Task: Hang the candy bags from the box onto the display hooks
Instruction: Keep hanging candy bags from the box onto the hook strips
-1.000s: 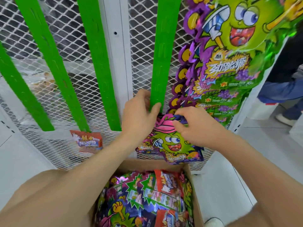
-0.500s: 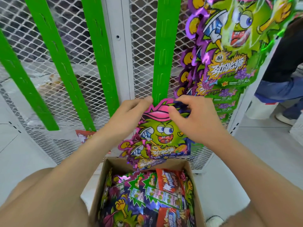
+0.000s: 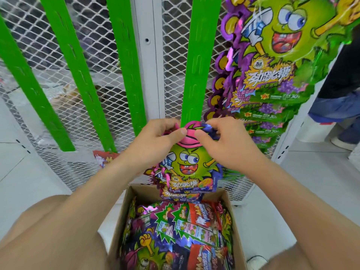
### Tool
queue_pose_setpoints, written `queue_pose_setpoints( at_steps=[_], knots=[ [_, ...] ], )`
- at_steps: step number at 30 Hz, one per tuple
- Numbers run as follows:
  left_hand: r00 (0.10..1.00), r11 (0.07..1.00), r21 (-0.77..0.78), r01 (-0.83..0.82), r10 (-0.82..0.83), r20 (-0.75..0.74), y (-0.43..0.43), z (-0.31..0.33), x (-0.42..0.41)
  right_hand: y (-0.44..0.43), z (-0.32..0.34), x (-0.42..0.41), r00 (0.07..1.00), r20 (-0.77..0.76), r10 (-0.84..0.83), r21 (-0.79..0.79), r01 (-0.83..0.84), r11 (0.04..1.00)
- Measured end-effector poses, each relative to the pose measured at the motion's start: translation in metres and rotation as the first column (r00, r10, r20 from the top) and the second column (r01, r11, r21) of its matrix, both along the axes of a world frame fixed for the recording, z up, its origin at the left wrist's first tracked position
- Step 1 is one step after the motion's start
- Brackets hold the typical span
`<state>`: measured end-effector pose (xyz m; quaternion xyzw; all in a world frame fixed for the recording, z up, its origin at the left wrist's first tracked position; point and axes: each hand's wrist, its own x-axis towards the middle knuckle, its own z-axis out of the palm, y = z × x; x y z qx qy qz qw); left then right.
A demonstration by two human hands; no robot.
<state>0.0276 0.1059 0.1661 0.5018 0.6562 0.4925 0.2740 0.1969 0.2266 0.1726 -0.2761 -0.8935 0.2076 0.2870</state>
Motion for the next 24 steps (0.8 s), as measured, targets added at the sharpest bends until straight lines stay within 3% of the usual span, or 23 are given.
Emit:
queue_pose_setpoints(
  at_steps=[5,11,16,19,24],
  knots=[
    [0.997,0.999,-0.008,0.034,-0.034,-0.062,-0.001,-0.003,-0.002,-0.002,-0.001,0.001,0.997,0.071,0.034,-0.023,-0.033,0.999],
    [0.979,0.996,0.072,0.044,-0.029,-0.199,-0.003,-0.005,0.0,-0.011,-0.005,0.004,0.999,-0.007,-0.032,0.057,0.033,0.998],
    [0.993,0.992,0.114,0.051,-0.038,-0.109,-0.007,0.001,0.004,-0.023,-0.003,0.004,0.99,-0.108,-0.09,0.071,0.098,0.993],
    [0.995,0.995,0.082,0.059,-0.052,-0.084,-0.01,0.004,0.002,-0.025,-0.002,0.001,0.991,-0.106,-0.079,0.012,0.081,0.997],
    [0.995,0.998,0.026,0.051,-0.053,0.079,-0.011,0.006,0.001,-0.027,-0.002,-0.003,0.986,-0.164,-0.02,-0.147,-0.005,0.989]
  ],
)
